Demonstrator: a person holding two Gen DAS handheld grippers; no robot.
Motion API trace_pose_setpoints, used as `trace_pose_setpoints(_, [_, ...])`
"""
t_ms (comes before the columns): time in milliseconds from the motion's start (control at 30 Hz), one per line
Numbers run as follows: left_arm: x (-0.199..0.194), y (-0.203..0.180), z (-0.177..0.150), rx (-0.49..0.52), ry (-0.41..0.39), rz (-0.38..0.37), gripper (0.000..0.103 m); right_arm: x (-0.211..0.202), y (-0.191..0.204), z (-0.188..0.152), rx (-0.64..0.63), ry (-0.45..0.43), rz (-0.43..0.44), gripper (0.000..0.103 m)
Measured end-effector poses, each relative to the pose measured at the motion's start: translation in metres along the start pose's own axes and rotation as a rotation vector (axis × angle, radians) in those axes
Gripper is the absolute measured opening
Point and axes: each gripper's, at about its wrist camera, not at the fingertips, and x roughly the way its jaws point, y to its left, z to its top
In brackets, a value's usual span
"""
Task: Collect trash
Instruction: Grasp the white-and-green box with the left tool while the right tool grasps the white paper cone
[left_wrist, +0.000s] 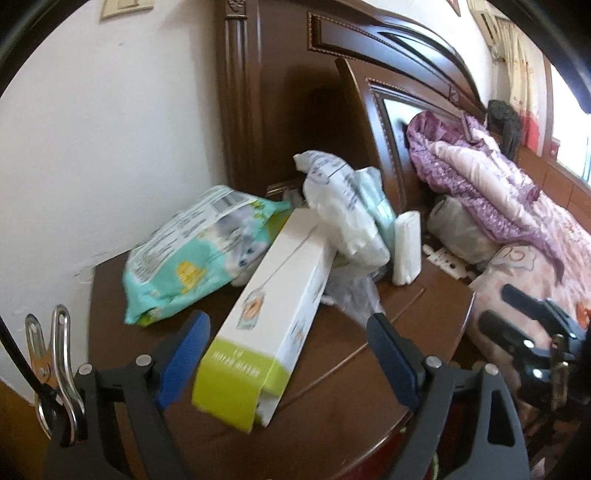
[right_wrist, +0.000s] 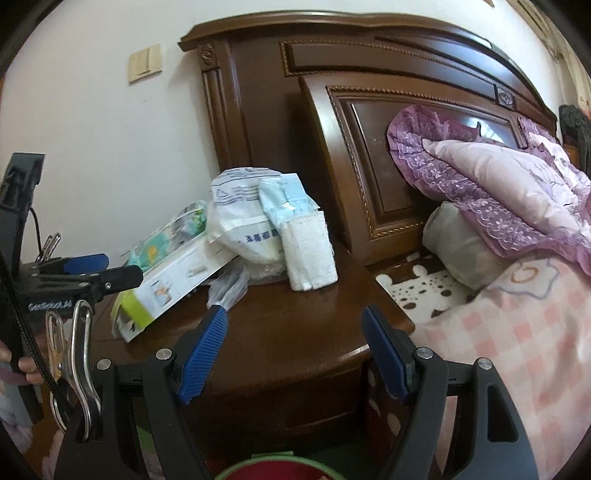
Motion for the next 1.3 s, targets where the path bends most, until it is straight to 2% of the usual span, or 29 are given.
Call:
trace_pose_setpoints(100, [0.012, 0.001, 0.009, -0.009, 0.021, -0.035, 0.091, 0.015, -0.002, 0.01, -0.004, 0.019, -0.005, 0.077])
trace_pose_setpoints(367, [0.045, 0.004, 0.028, 0.052, 0.09, -0.025, 0.087, 0.05, -0.007, 0.037, -0.047, 0.048, -0.024, 0.077])
trace_pose_setpoints(567, [0.065, 0.006, 0.033, 0.102, 0.162, -0.044, 0.086, 0.076, -0.015, 0.042, -0.037, 0.095, 0.003, 0.077])
trace_pose_setpoints(667, [0.07, 0.005, 0.032, 0.12, 0.169, -0.038, 0.086, 0.085, -0.018, 0.042, -0.028, 0.108, 0.014, 0.077])
trace_pose_setpoints(933, [0.088, 0.003, 0.027, 0.109, 0.199, -0.049, 0.086, 0.1, -0.019, 0.04, -0.035, 0.13, 0.008, 0.077])
trace_pose_setpoints(1033, [0.095, 0.007, 0.027, 0.081, 0.212, -0.02, 0.085, 0.108, -0.022, 0.039, -0.033, 0.139, 0.003, 0.077])
trace_pose_setpoints(1133, [0.097, 0.011, 0.029, 0.051, 0.212, -0.028, 0.084, 0.116, -0.023, 0.039, -0.029, 0.15, -0.001, 0.076])
trace_pose_setpoints(1233, [0.098, 0.012, 0.027, 0.051, 0.224, -0.037, 0.08, 0.123, -0.022, 0.038, -0.024, 0.158, 0.012, 0.07])
trace_pose_setpoints(1300, [0.099, 0.013, 0.024, 0.056, 0.233, -0.038, 0.074, 0.127, -0.021, 0.037, -0.019, 0.169, 0.034, 0.058])
